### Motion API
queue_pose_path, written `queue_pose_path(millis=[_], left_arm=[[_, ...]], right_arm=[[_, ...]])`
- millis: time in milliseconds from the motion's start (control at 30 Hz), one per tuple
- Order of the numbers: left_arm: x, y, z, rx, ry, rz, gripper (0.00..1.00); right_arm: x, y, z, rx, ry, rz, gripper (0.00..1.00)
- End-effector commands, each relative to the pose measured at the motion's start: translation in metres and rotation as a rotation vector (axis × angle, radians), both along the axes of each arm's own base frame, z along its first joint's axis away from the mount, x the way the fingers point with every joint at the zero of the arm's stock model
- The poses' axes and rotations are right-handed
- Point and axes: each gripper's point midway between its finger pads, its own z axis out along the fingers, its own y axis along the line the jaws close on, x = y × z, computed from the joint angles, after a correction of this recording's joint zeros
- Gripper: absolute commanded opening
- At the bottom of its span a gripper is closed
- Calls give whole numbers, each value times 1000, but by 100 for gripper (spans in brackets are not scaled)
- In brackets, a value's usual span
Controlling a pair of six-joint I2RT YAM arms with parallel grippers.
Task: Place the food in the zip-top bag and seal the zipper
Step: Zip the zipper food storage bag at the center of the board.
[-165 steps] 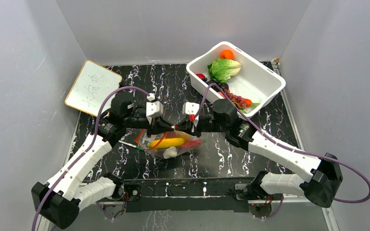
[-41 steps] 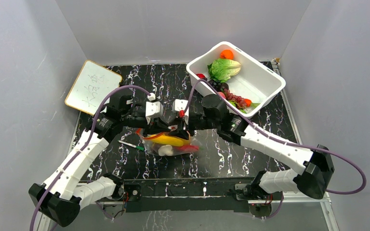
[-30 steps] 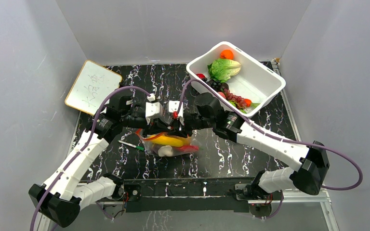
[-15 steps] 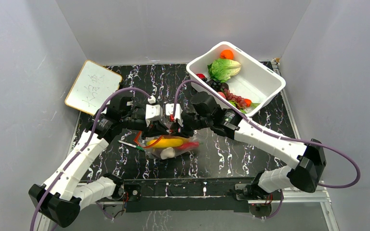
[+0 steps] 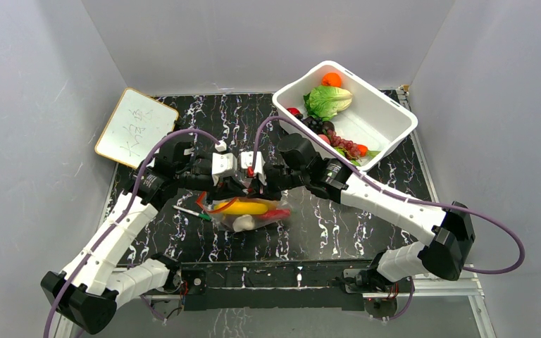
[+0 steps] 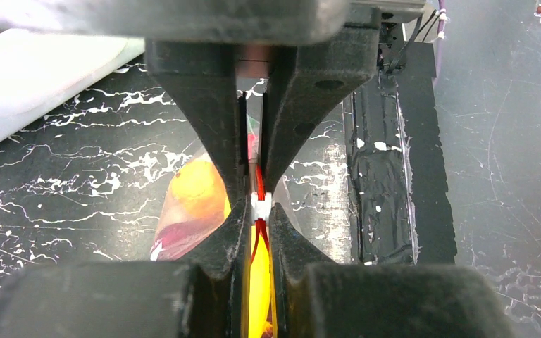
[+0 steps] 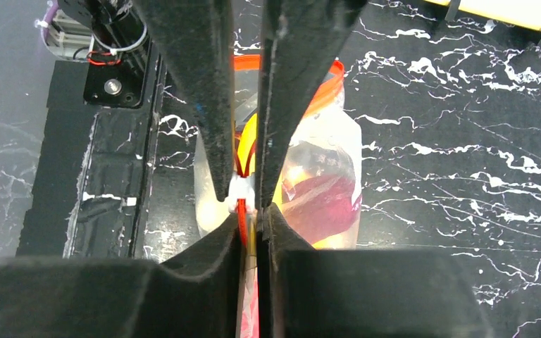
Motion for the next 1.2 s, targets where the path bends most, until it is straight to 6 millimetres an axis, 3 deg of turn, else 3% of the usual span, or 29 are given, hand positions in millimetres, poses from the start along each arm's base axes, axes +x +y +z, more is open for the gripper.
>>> queue_pose_path(millis=[0, 100, 200, 267, 333, 600, 800, 1167], left_arm=[[-6, -1, 8, -20, -14, -24, 0], [-4, -1, 6, -19, -8, -9, 0], [-4, -1, 6, -28, -8, -3, 0], [-5, -1, 7, -32, -9, -1, 0], [-4, -1, 8, -31, -11, 2, 0], [-2, 9, -4, 36, -14, 48, 0], [0, 15, -14, 65, -21, 86, 0], [2, 19, -20, 90, -16, 111, 0]], right_arm=[[4, 14, 55, 141, -93, 28, 3], [2, 15, 63, 181, -97, 32, 4], [0, 16, 62, 196, -79, 27, 20], [-2, 15, 62, 198, -75, 36, 15], [-4, 15, 63, 199, -77, 50, 0], [1, 5, 63, 186, -127, 3, 0], [-8, 0, 65, 228, -122, 20, 0], [-3, -14, 86, 324, -154, -85, 0]])
